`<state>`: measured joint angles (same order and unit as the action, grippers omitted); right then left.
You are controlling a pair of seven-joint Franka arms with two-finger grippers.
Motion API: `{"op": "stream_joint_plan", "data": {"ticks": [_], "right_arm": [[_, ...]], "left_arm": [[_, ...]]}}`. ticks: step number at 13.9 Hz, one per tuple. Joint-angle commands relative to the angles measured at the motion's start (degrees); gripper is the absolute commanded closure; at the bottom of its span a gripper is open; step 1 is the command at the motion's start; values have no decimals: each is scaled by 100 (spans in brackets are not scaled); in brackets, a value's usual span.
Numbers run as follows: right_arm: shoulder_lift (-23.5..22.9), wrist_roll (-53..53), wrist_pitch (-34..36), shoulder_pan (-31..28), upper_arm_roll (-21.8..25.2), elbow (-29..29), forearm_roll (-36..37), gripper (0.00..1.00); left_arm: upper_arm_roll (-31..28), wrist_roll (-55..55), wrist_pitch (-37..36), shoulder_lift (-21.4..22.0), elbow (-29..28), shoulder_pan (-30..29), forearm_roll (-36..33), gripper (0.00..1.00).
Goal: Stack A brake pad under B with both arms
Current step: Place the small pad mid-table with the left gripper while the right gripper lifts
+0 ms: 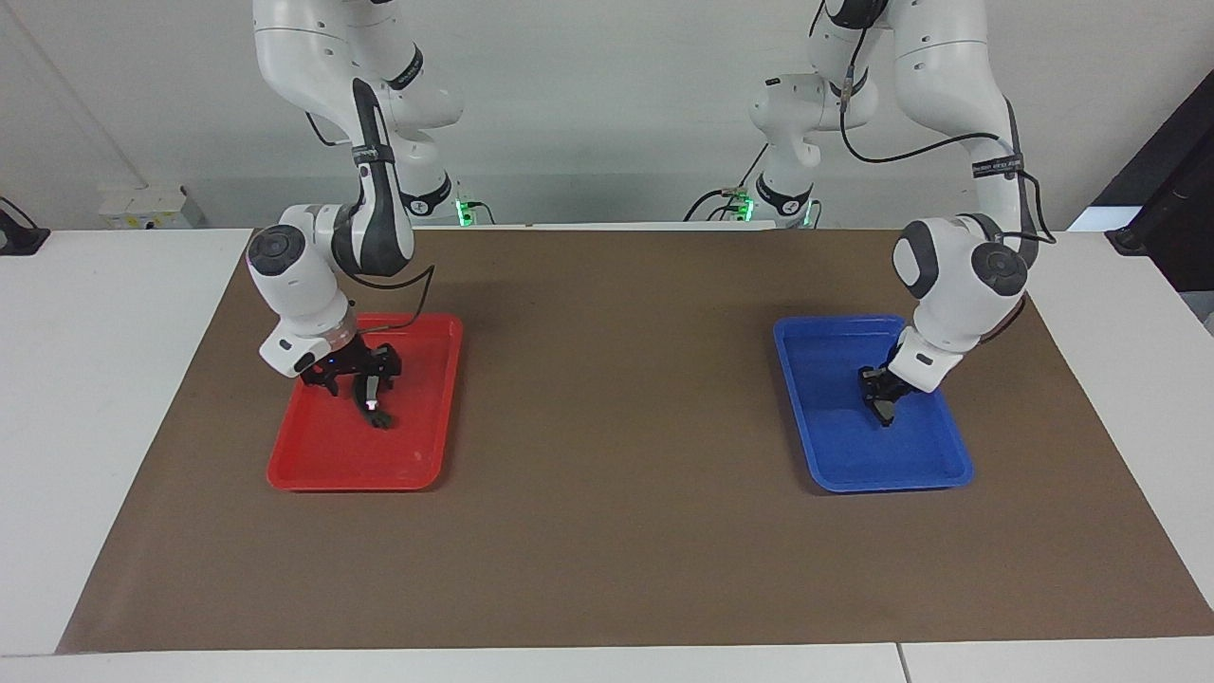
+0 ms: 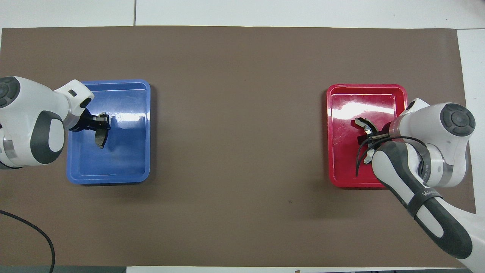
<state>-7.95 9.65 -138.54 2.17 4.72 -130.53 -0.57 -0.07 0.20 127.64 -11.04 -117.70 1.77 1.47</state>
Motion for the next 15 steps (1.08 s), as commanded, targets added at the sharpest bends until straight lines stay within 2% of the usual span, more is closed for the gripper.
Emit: {"op": "stream_joint_plan", "data": {"ticks": [1, 2, 6, 7, 8, 9, 11, 12, 15], "right_arm": [[-5, 143, -120, -15, -24, -60, -110, 4], [-5, 134, -129, -6, -24, -86, -110, 8], [-5, 134, -129, -6, -24, -95, -110, 27], [-5, 125, -120, -6, -42, -95, -110, 38], [-5, 116, -120, -6, -51, -95, -110, 63], [-5, 99, -111, -6, -51, -87, -110, 80], [-14, 81, -59, -6, -51, -8, -110, 99], [-5, 81, 2, -6, -68, 27, -110, 100], [74, 46, 572, -6, -86, 404, -118, 100]], "left_arm": [[-28, -255, -607, 392, 212, 322, 81, 93], [-28, -544, -696, 392, 274, 524, 72, 94], [-2, -1661, -241, 375, 204, 1437, 72, 95], [-2, -1915, -162, 314, 221, 1736, 72, 96], [16, -2283, 39, 252, 256, 1965, 72, 97], [16, -2661, 268, 147, 291, 2246, 72, 97], [16, -3146, 585, 33, 327, 2642, 72, 97], [16, -3288, 595, 15, 353, 2835, 81, 96], [16, -4069, 613, -739, 975, 3407, 81, 95]]}}
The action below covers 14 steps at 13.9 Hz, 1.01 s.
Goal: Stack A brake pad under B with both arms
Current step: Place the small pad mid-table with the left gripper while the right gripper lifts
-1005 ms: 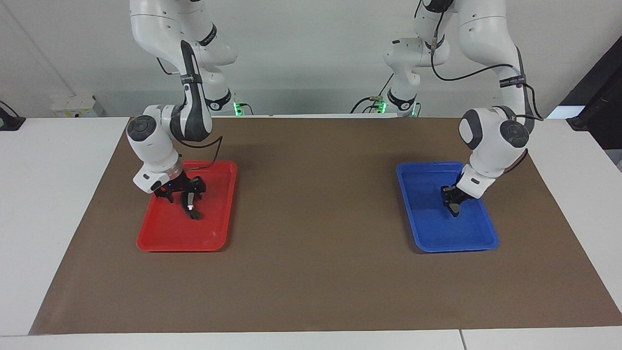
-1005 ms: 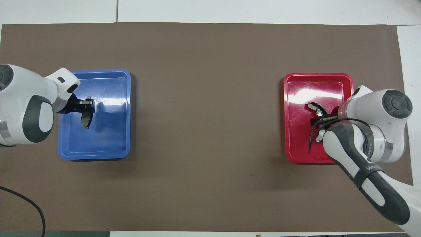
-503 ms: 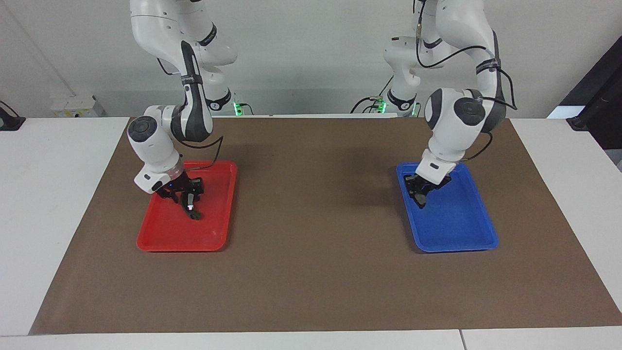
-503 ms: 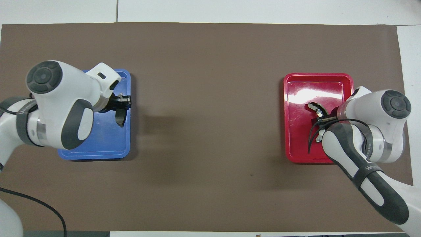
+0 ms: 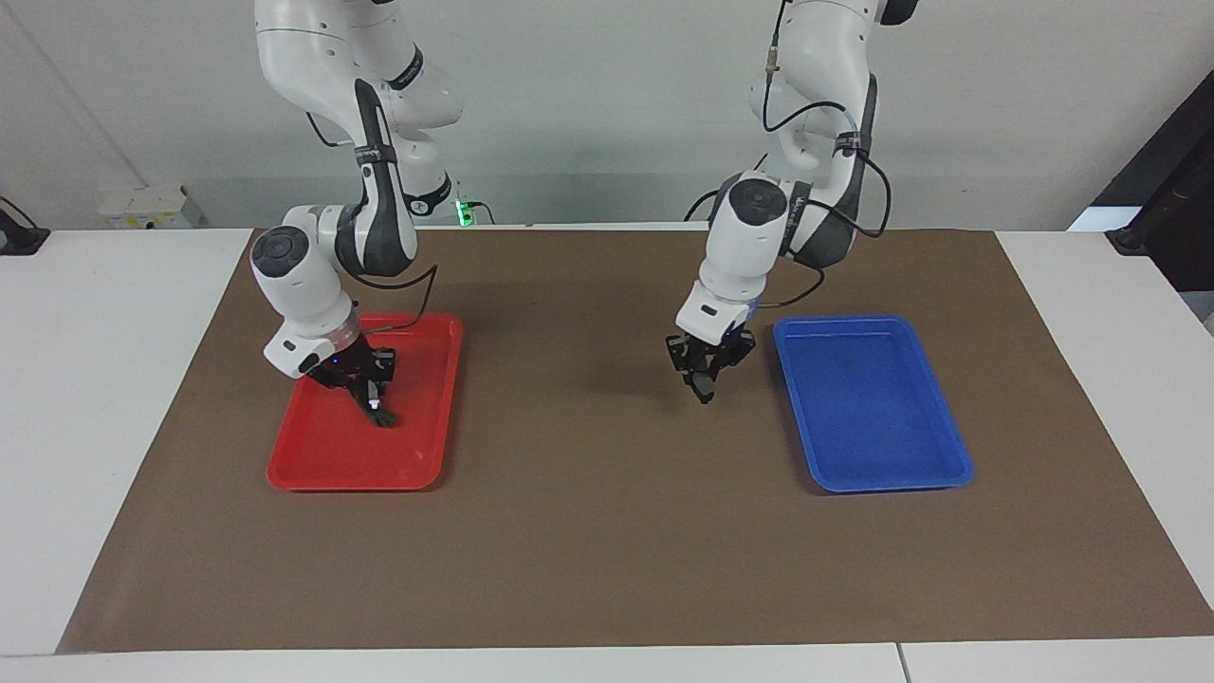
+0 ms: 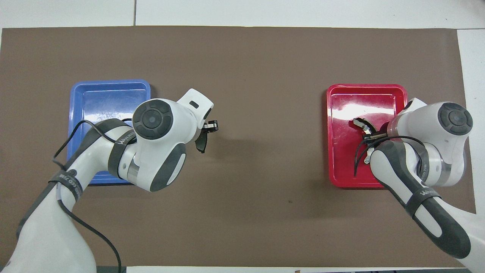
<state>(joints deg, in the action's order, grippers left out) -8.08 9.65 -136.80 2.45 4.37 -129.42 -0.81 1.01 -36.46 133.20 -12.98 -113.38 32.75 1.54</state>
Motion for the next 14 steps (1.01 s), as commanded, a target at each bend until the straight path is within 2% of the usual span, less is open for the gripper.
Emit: {"op": "stream_joint_plan", "data": {"ticks": [1, 3, 5, 6, 8, 9, 10, 11, 14], "right_arm": [[139, -102, 582, -43, -50, 425, -103, 100], [253, -366, 899, -35, -59, 628, -112, 100], [298, -647, 1399, -35, -216, 935, -112, 100], [333, -944, 1575, -35, -286, 1067, -112, 100], [412, -1193, 1927, -35, -462, 1252, -112, 100], [421, -1289, 2007, -35, -506, 1314, -112, 100], [412, -1447, 2077, -35, -585, 1401, -112, 100], [403, -1570, 2165, -35, -603, 1480, -112, 100], [359, -1939, 2219, -35, -814, 1595, -112, 100]], "left_arm": [[-93, -493, 118, -661, 597, 416, 74, 94], [-93, -502, 295, -724, 519, 583, 74, 92], [-93, -494, 321, -899, 510, 592, 74, 85], [-93, -502, 312, -900, 510, 584, 74, 80], [-93, -502, 312, -891, 449, 575, 83, 63], [-93, -511, 312, -891, 448, 584, 74, 42], [-93, -503, 321, -891, 474, 584, 74, 6], [-119, -502, 312, -865, 492, 575, 74, 0], [-128, -450, -2, -357, 422, 190, 74, 0]]}}
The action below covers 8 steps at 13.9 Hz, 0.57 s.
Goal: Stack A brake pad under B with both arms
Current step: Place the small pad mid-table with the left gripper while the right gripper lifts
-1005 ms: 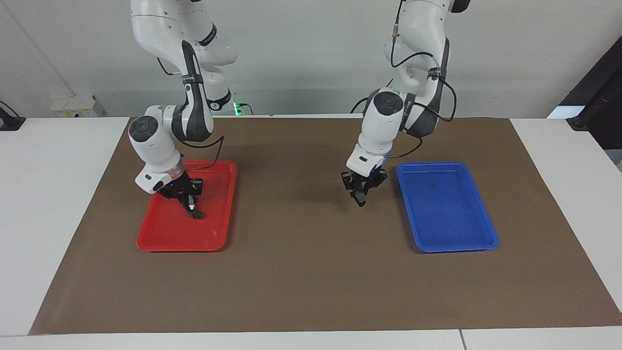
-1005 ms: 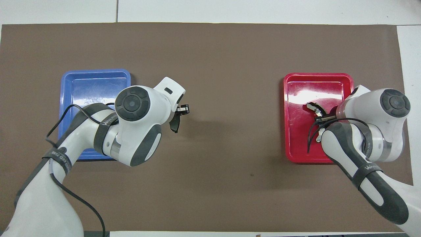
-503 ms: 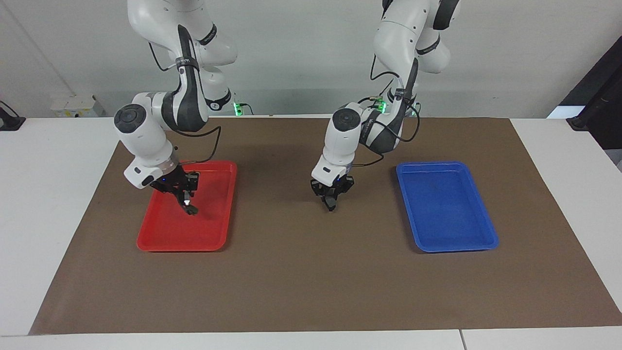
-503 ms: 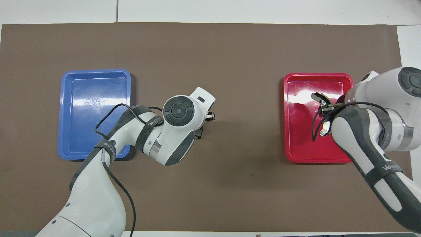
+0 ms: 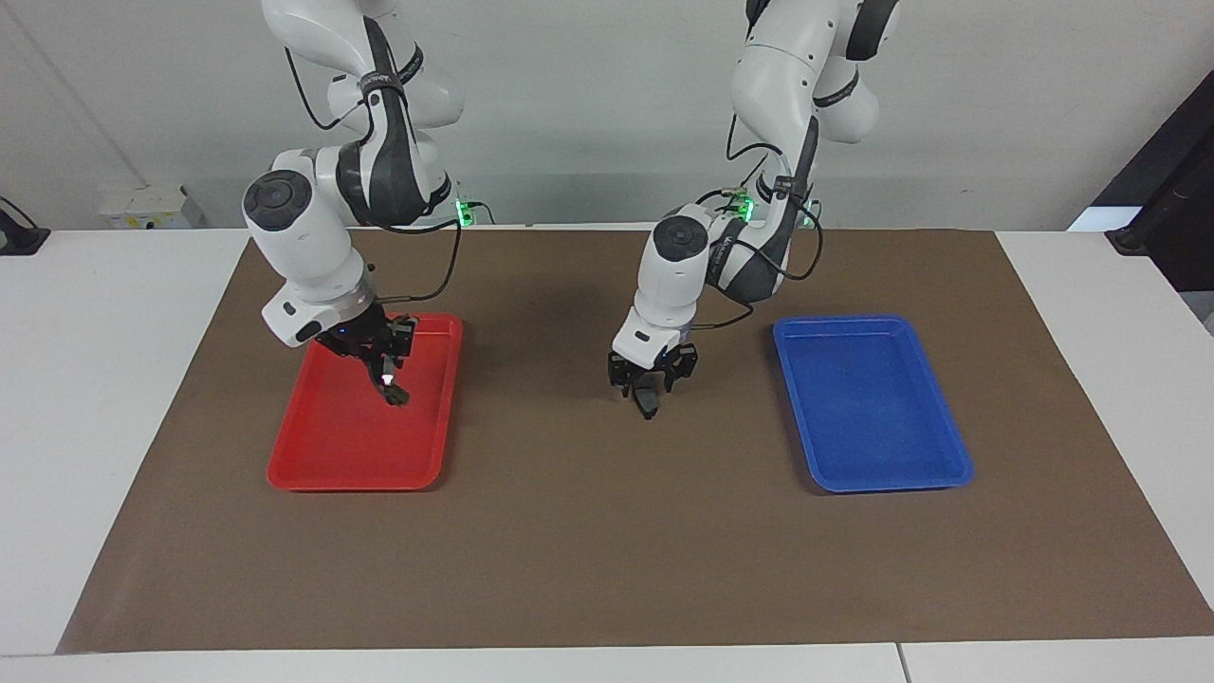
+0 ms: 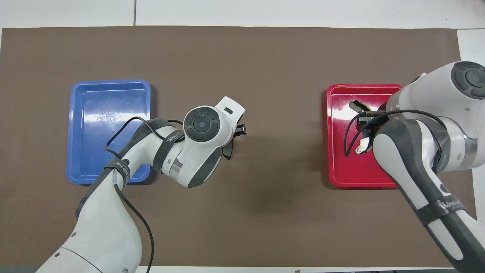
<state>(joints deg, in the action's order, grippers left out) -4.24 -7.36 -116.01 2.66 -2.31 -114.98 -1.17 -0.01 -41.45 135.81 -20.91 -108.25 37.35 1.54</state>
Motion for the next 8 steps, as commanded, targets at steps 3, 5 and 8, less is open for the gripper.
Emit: {"op": "stream_joint_plan", "data": {"ticks": [3, 5, 8], "right_arm": [[-51, -423, 79, -55, -611, 213, -77, 100], [-103, -477, 0, -55, -927, 239, -68, 100], [-243, -783, -105, -55, -1455, 415, -68, 100]], "left_arm": [[-34, 67, -1141, 1026, -65, -719, 74, 0], [-43, 85, -1539, 1177, 40, -1035, 74, 0], [-43, 678, -1636, 1475, -3, -1518, 66, 0]]}}
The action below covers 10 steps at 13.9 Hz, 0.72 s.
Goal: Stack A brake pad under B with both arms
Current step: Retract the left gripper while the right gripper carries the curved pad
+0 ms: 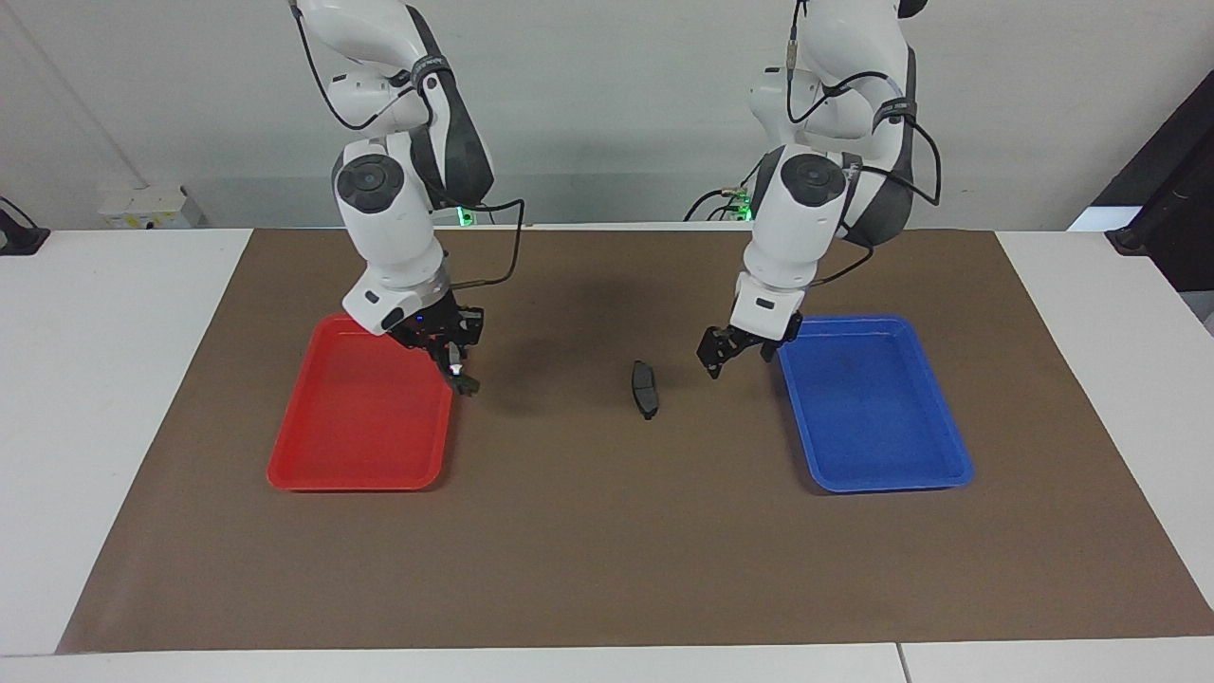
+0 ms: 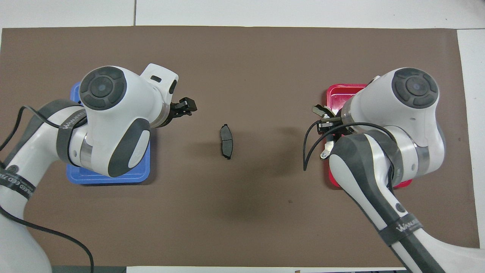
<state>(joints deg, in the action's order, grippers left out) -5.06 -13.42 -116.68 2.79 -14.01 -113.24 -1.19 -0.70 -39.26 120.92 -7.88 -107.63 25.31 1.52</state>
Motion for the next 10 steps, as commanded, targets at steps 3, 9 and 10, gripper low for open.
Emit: {"op": "stream_joint_plan", "data": {"ticks": [3, 9, 10], "right_arm": [[-608, -721, -13, 431, -489, 758, -30, 100], [-2014, -1399, -56, 1398, -480, 2085, 777, 100], [-2121, -1435, -178, 1478, -480, 2113, 796, 100]], "left_arm": [[17, 2014, -1050, 558, -65, -1025, 68, 0], [9, 4090, -2000, 1130, 110, -2327, 24, 0], [9, 4249, -2289, 1113, 363, -2476, 15, 0]]}}
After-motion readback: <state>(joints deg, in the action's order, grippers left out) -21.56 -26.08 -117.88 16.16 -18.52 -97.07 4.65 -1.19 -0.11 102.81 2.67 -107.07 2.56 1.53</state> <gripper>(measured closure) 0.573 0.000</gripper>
